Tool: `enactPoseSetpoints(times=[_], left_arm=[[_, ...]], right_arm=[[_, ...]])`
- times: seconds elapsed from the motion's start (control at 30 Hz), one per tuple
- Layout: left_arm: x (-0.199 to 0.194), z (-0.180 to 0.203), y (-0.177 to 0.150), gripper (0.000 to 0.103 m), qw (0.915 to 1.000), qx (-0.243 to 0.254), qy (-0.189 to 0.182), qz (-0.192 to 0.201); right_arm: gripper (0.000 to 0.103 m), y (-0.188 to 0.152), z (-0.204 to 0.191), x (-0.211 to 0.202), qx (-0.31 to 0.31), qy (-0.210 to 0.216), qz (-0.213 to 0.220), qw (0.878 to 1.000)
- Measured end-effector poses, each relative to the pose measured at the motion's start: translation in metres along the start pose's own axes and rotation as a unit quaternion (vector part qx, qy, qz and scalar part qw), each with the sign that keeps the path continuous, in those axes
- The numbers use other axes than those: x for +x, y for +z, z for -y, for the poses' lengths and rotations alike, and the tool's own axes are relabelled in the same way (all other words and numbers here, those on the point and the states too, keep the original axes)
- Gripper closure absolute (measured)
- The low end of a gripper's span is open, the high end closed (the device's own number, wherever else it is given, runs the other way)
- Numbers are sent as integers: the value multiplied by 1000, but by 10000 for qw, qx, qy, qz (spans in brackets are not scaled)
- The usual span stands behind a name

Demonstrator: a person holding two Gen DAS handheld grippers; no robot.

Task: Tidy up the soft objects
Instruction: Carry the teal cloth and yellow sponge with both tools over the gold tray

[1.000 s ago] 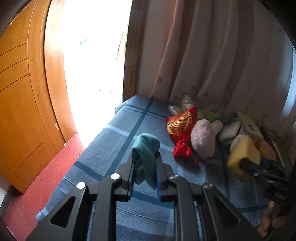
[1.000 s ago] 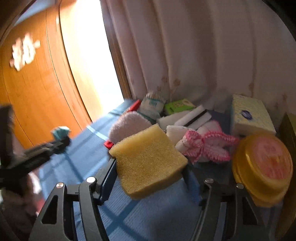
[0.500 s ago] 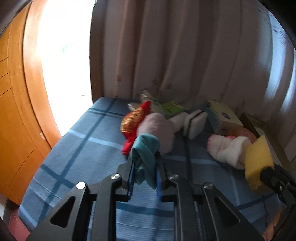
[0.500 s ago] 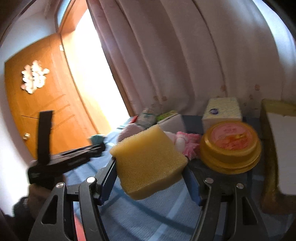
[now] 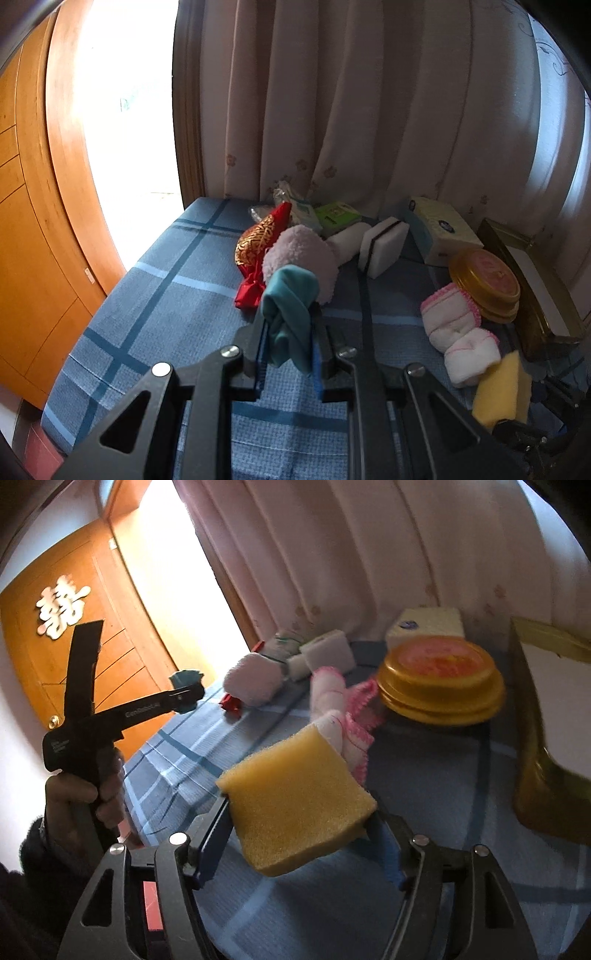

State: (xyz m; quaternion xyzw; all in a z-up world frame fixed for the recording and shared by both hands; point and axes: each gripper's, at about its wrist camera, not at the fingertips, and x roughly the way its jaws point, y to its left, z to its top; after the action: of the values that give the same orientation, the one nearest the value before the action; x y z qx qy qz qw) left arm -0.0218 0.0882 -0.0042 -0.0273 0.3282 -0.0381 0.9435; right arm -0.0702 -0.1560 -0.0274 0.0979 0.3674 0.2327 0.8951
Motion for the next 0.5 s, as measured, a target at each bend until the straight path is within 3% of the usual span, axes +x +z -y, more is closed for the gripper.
enactPoseSetpoints(times=[0.17, 0.43, 0.5], left_arm=[[-2, 1, 0, 86, 10000, -3, -10, -4], [-1, 2, -1, 86, 10000, 7, -28, -11], [-1, 2, -1, 86, 10000, -1, -42, -20]], right_arm=[[24, -12, 5, -5, 100, -189, -112, 9997], [23, -24, -2, -16, -167, -690, -114, 9974], [20, -23, -1, -16, -37, -645, -90, 9979]])
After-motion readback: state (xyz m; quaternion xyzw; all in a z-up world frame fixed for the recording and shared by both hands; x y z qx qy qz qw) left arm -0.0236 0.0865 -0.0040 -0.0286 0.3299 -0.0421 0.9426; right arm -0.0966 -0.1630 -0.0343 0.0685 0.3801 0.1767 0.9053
